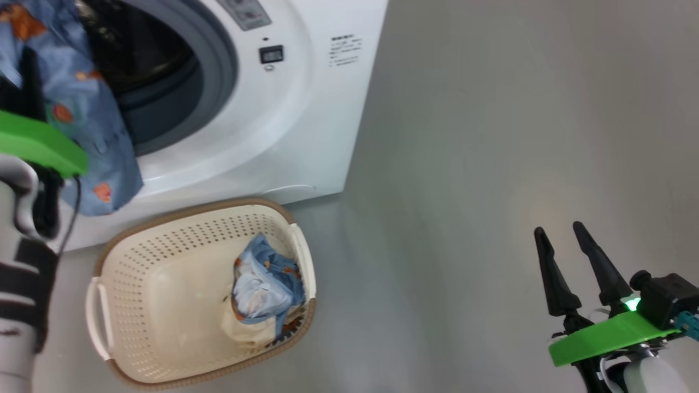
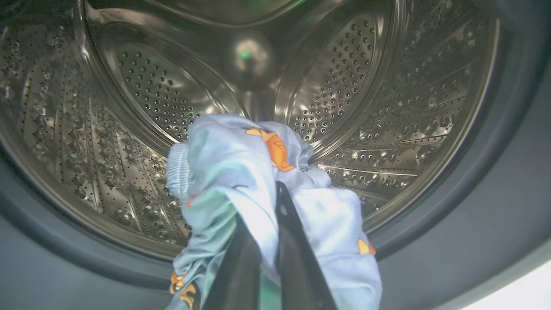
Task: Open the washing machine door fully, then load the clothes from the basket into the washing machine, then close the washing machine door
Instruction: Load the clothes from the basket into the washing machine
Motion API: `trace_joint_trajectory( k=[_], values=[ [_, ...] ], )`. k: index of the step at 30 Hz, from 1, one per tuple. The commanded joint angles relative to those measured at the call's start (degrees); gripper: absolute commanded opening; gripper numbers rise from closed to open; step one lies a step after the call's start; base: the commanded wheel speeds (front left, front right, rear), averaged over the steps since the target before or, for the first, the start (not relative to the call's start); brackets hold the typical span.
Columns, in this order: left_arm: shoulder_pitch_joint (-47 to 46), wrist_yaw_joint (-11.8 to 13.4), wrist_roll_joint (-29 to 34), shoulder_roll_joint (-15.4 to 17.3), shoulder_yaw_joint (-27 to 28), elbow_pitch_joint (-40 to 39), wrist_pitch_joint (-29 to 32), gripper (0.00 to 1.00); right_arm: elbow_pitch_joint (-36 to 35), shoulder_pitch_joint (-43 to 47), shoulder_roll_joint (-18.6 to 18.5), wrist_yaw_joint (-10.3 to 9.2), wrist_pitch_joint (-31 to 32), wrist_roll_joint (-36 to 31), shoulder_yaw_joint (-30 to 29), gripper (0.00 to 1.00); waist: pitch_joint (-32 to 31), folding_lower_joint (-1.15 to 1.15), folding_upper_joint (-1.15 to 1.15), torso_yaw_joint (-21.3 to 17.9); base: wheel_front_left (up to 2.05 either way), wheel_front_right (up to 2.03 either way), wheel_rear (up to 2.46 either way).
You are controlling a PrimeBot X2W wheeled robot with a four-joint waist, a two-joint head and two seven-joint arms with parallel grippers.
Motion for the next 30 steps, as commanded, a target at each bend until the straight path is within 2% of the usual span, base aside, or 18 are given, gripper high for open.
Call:
trace_joint_trajectory(
  k=[1, 4, 8, 9, 10, 11, 22, 30],
  values=[
    [-3.5, -0.1, 0.1, 4.0, 0.8, 0.2, -0.4, 0.00, -1.3, -0.8, -0.1, 0.09, -0.7, 0.1, 1.6, 1.00, 2.0, 0.00, 0.00, -2.2, 0.00, 0.00, 0.00],
    [-7.5, -0.1, 0.8, 5.2, 0.0, 1.6, -0.4, 0.00, -1.4, -1.3, 0.3, 0.09, -0.7, 0.2, 2.2, 1.00, 3.0, 0.00, 0.00, -3.0, 0.00, 0.00, 0.00],
    [-12.4, 0.0, 3.7, 6.9, 1.6, -0.3, -0.4, 0.00, -1.5, -2.1, 0.7, 0.09, -0.7, 0.3, 2.8, 1.00, 4.6, 0.00, 0.00, -3.8, 0.00, 0.00, 0.00],
    [-13.2, 0.1, 4.8, 7.3, 2.3, -1.2, -0.4, 0.08, -1.6, -2.3, 0.8, 0.09, -0.7, 0.3, 2.8, 1.00, 5.0, 0.00, 0.00, -3.9, 0.00, 0.00, 0.00],
    [-13.7, 0.2, 5.8, 7.4, 2.9, -1.8, -0.4, 0.43, -1.6, -2.5, 0.9, 0.09, -0.7, 0.3, 2.9, 1.00, 5.3, 0.00, 0.00, -4.1, 0.00, 0.00, 0.00],
    [-13.9, 0.4, 6.3, 7.3, 3.9, -1.7, -0.4, 1.00, -1.6, -2.7, 1.0, 0.09, -0.7, 0.3, 3.0, 1.00, 5.7, 0.00, 0.00, -4.2, 0.00, 0.00, 0.00],
    [-12.1, 0.2, 10.1, 5.3, 6.7, 4.2, -0.4, 1.00, -1.7, -3.4, 1.6, 0.09, -0.7, 0.2, 2.9, 1.00, 7.0, 0.00, 0.00, -3.8, 0.00, 0.00, 0.00],
    [-9.9, 0.0, 11.1, 3.9, 8.4, 4.4, -0.4, 1.00, -1.7, -4.1, 1.1, 0.09, -0.7, 0.0, 3.1, 1.00, 6.6, 0.00, 0.00, -3.0, 0.00, 0.00, 0.00]
  ],
)
